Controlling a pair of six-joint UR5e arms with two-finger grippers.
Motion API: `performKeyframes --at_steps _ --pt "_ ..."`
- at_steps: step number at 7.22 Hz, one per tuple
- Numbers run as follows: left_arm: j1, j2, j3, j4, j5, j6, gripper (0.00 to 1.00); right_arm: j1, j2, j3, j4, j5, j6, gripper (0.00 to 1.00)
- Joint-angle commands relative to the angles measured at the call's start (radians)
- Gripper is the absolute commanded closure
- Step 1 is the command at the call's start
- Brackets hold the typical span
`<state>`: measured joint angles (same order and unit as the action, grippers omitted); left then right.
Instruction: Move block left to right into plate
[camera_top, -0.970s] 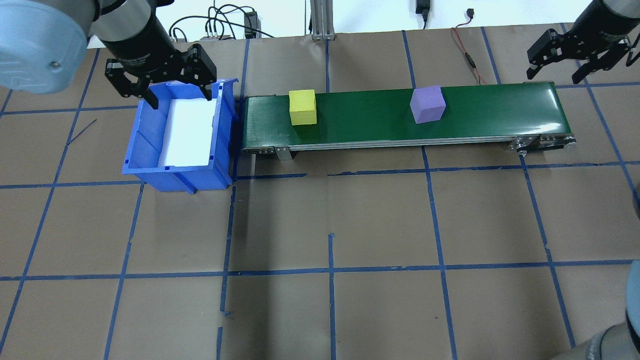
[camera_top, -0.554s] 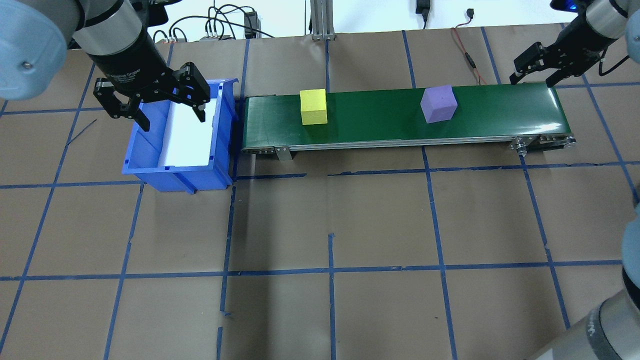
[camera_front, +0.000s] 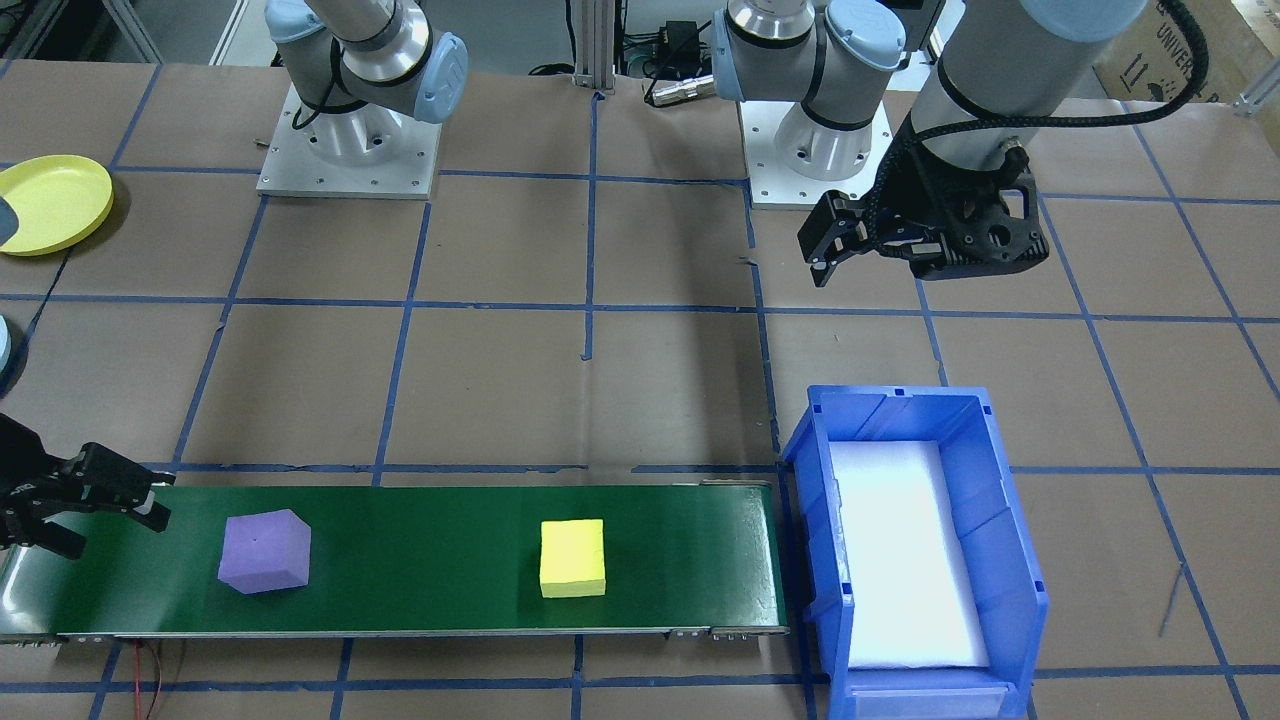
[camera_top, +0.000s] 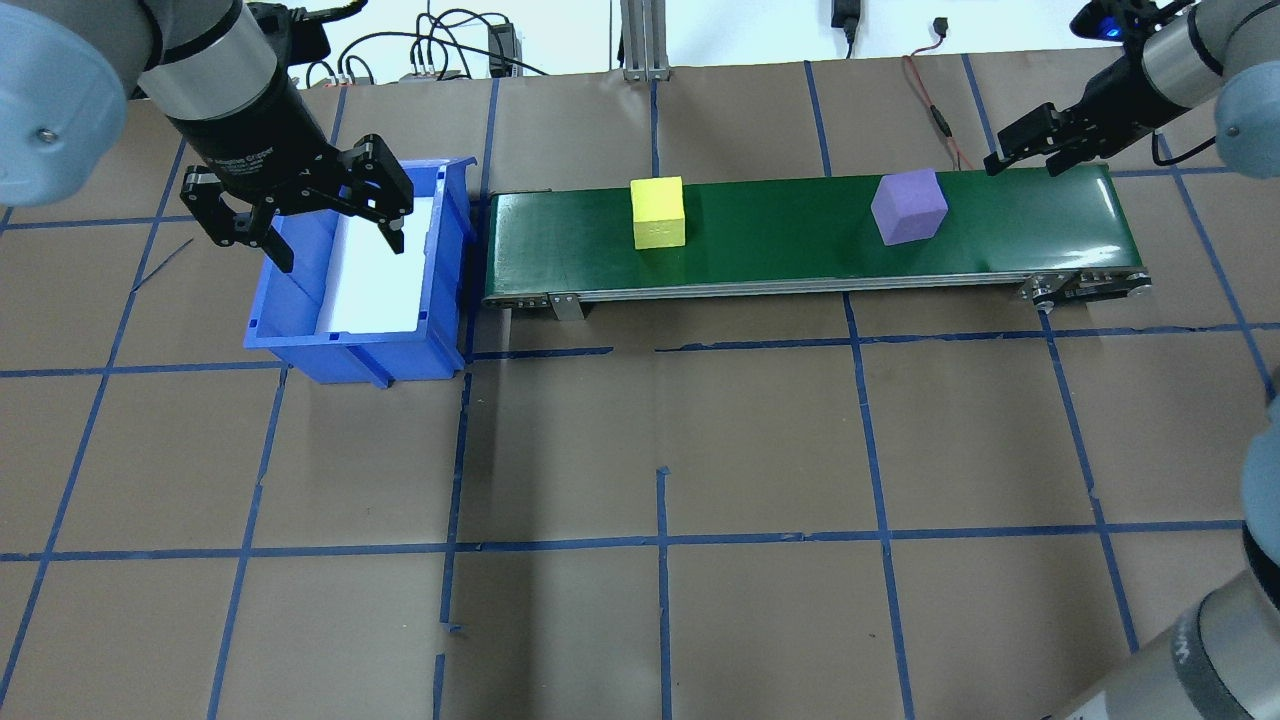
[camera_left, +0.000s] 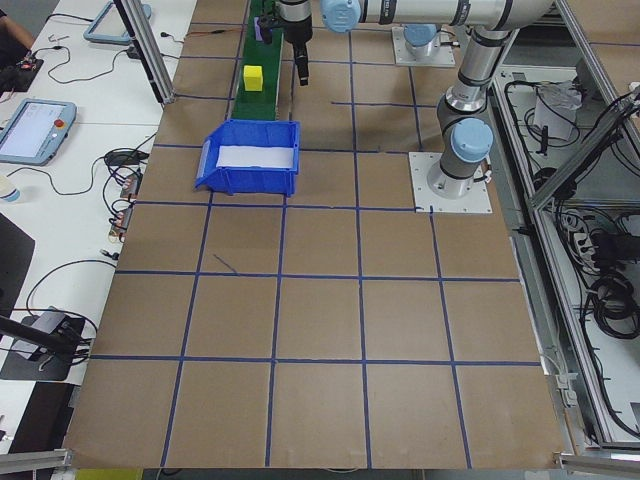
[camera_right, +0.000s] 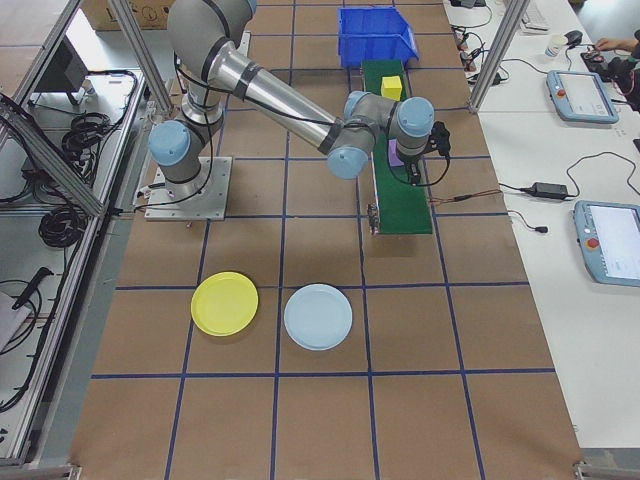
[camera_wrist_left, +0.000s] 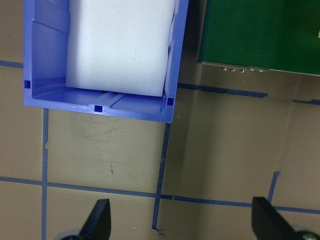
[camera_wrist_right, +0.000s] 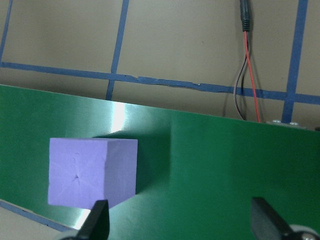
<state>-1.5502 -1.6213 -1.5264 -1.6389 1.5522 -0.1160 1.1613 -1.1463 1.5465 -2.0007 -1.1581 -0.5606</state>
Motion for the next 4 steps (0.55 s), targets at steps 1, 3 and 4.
performKeyframes --at_steps 1,3,4 --pt "0.002 0.0 -0.001 0.001 -0.001 0.002 0.0 0.0 0.014 0.004 -0.001 0.034 0.027 0.0" --pt "0.004 0.0 -0.001 0.001 -0.001 0.003 0.0 0.0 0.013 0.01 0.003 0.043 0.077 0.0" --pt "0.004 0.0 -0.003 0.002 -0.001 0.004 0.0 0.0 0.014 0.01 0.002 0.043 0.082 0.0"
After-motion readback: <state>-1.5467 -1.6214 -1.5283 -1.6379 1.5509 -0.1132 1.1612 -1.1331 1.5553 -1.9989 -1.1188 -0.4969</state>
